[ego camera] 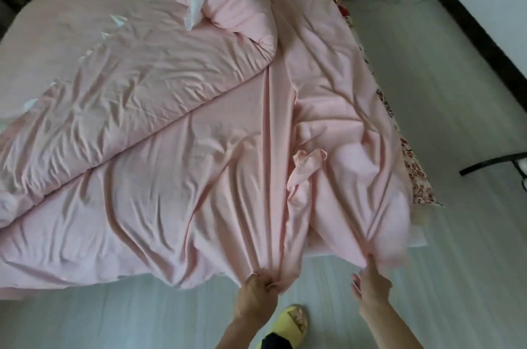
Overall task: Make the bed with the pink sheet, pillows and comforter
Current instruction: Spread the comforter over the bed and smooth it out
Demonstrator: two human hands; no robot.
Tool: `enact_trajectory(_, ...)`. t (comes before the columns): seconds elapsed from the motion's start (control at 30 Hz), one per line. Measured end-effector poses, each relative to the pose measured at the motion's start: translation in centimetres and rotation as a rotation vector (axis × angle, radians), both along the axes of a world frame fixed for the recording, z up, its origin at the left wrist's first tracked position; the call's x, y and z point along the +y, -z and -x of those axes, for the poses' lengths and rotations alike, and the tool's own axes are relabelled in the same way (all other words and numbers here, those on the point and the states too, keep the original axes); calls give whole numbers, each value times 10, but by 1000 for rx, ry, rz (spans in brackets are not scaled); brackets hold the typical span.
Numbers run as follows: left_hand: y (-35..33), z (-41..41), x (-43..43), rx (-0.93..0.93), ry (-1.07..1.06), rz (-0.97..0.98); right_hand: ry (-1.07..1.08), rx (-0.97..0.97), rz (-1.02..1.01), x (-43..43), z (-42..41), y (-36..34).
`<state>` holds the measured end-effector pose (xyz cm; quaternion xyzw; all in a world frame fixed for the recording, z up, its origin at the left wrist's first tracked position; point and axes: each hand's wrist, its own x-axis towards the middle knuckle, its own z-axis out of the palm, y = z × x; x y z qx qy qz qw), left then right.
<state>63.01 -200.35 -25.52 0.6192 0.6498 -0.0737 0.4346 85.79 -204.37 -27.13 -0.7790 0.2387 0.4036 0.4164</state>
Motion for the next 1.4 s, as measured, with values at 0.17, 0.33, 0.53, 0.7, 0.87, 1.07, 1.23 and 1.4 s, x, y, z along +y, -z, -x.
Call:
enact_trajectory(0.17,-9,-9,-45,-12,17,-186,-439,199,-191,4,37,-32)
enact_trajectory(0.33,-41,-9,-93,-185,-185,-357,-836,95,-293,9,70,-55)
enact_trajectory(0.53,-49,8,-118,-148,-167,-231,-1074,-275,-46,-40,55,-54)
enact_trajectory(0.7,-33,9,-138,27,49,-92,-1140,-115,96,-97,16,-39)
enact_trajectory(0.87,-24,-36,-121,6,-22,-113,-1280,-147,76,-68,-52,-21)
enact_trajectory(1.07,-37,-110,-67,31,8,-311,-972,-247,-42,-20,-135,-25)
enact_trajectory(1.23,-40,-189,12,85,-97,-522,-738,84,-249,42,-179,-18)
enact_trajectory(1.4,-18,-262,73,170,-272,-394,-1066,-182,-404,61,-261,-24)
